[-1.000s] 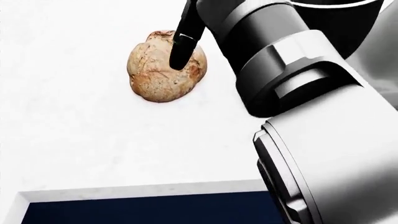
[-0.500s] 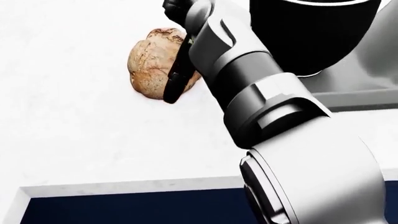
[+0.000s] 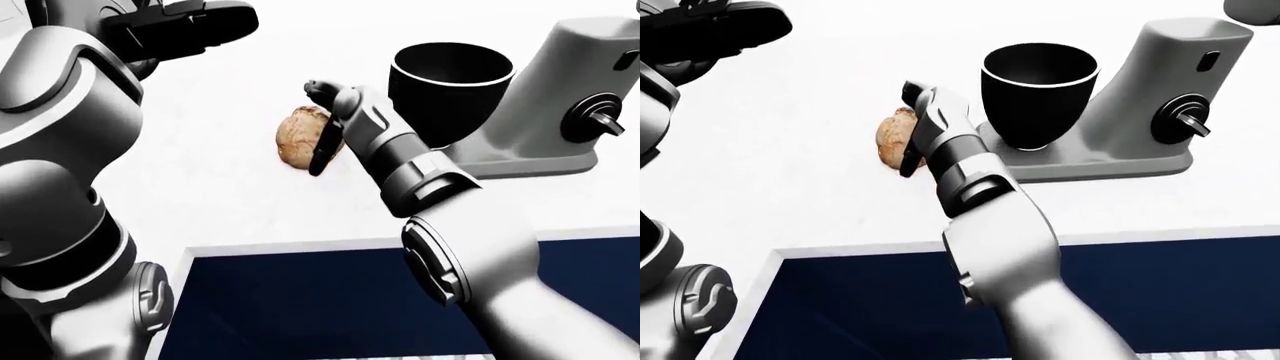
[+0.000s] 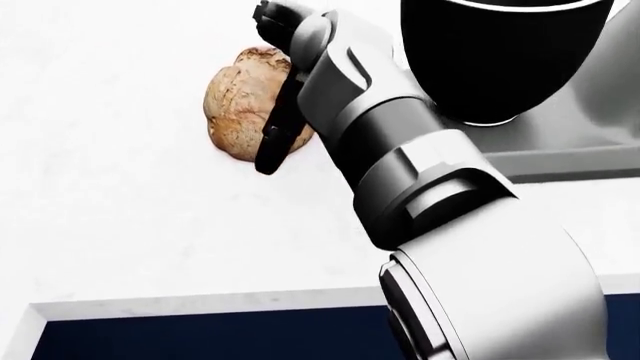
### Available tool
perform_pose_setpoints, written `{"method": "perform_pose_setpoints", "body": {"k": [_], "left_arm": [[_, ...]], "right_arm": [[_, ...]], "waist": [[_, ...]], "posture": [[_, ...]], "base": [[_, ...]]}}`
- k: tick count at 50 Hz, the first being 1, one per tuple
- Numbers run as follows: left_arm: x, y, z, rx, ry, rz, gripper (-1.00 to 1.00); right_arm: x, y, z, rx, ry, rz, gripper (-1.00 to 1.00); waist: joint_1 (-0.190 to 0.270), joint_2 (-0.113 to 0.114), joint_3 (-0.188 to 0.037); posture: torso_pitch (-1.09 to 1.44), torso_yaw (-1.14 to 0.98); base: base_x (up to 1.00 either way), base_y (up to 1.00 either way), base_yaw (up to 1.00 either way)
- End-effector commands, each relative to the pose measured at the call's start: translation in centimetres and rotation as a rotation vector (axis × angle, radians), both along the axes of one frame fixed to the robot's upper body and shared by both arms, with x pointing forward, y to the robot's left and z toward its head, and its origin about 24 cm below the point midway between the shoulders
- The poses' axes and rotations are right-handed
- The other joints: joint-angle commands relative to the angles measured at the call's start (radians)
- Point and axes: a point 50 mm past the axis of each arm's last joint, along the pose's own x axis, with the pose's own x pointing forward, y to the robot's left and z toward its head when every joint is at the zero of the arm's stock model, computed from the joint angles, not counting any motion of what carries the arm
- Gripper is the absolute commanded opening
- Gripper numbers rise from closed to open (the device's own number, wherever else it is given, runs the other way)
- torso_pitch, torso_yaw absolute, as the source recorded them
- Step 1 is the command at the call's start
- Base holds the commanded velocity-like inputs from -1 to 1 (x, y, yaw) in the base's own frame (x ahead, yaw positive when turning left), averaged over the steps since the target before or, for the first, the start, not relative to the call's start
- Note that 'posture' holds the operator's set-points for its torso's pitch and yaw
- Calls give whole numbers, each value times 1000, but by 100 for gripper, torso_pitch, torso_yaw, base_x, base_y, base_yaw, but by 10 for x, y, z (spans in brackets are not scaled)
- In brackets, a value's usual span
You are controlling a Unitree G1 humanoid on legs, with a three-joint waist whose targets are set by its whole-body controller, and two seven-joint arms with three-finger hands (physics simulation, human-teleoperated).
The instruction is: Place the bread in the stand mixer bowl.
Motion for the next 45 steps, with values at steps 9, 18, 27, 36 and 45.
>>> {"method": "perform_pose_setpoints", "body": {"k": [9,18,27,36,45], "left_arm": [[-8,2,14,-14,-75,6,100],[-9,2,15,-15,-79,6,100],[-10,3,15,-14,-81,6,100],[-11,2,15,-14,-83,5,100],[-10,2,15,-14,-82,5,100]], "right_arm": [[-1,7,25,4,-94,31,80],[-2,9,20,-2,-83,40,74],[-2,11,16,-9,-77,47,72],[-2,12,4,-72,-87,55,51],[-2,13,3,-101,-113,60,44]], "waist": [[-2,5,-31],[-3,5,-31],[-4,6,-32],[-4,5,-33],[-4,6,-35]], "posture": [[0,0],[0,0],[0,0],[0,0],[0,0]], "base": [[0,0,0],[0,0,0],[0,0,0],[0,0,0],[0,0,0]]}}
